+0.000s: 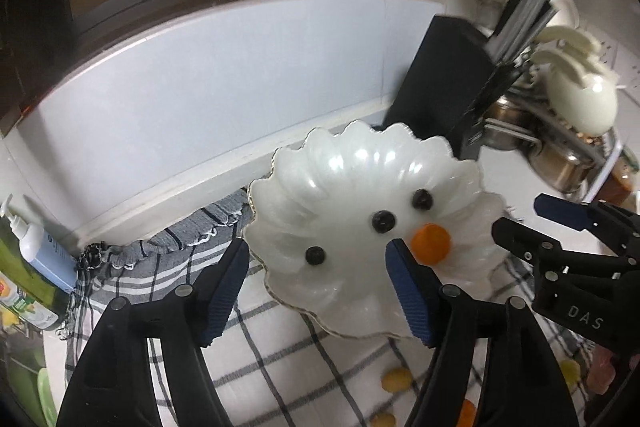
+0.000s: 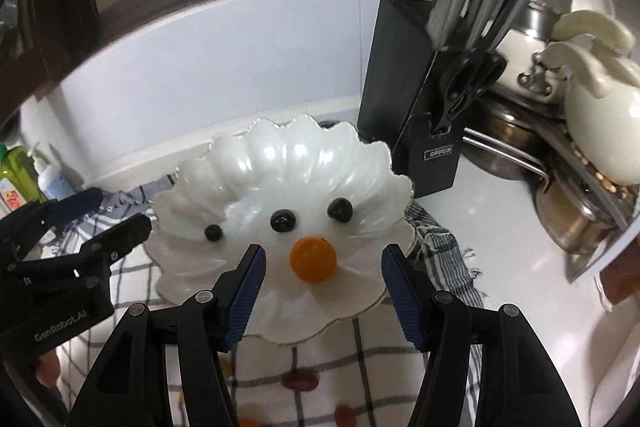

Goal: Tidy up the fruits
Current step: 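Withdraw both open grippers away from the bowl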

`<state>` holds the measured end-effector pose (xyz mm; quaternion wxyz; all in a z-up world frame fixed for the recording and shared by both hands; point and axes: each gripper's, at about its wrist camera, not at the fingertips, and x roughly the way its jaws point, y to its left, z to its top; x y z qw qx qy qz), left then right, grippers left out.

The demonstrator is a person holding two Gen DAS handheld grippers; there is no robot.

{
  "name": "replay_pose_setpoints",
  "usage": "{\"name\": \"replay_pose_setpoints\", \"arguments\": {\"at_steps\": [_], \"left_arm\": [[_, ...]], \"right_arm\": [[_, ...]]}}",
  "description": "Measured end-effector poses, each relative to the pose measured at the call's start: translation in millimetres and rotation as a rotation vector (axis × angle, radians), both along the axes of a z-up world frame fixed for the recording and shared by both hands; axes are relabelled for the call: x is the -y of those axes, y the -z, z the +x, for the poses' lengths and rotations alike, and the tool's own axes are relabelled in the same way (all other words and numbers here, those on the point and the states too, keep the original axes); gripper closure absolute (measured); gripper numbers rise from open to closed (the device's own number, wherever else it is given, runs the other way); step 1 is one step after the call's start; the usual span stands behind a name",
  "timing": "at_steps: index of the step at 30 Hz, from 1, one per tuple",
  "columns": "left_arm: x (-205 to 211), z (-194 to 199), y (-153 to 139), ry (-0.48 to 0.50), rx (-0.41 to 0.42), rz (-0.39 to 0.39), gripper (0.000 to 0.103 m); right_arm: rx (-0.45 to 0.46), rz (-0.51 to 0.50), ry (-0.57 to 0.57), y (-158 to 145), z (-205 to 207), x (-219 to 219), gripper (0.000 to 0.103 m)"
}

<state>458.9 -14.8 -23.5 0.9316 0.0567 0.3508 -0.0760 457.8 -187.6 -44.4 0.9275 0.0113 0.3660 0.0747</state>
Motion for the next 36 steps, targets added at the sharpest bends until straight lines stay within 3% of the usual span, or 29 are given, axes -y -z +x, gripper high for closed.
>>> {"name": "replay_pose_setpoints", "arguments": {"at_steps": [18, 29, 36], "left_arm": [[-5.8, -91.8, -37.8, 0.066, 0.147, -0.023, 0.025], [-2.6, -135.4, -38.7, 0.112, 0.170, -0.021, 0.024], [0.1, -156.7, -30.7, 0.138, 0.159, -0.016, 0.023]], "right_arm": [[0.178, -0.014, 0.042, -43.0, -98.5, -3.1, 0.042], [0.243, -0.050, 0.073, -49.5, -153.4, -3.0, 0.042], [0.239, -0.048, 0.108, -43.6, -176.7, 5.0, 0.042]]}}
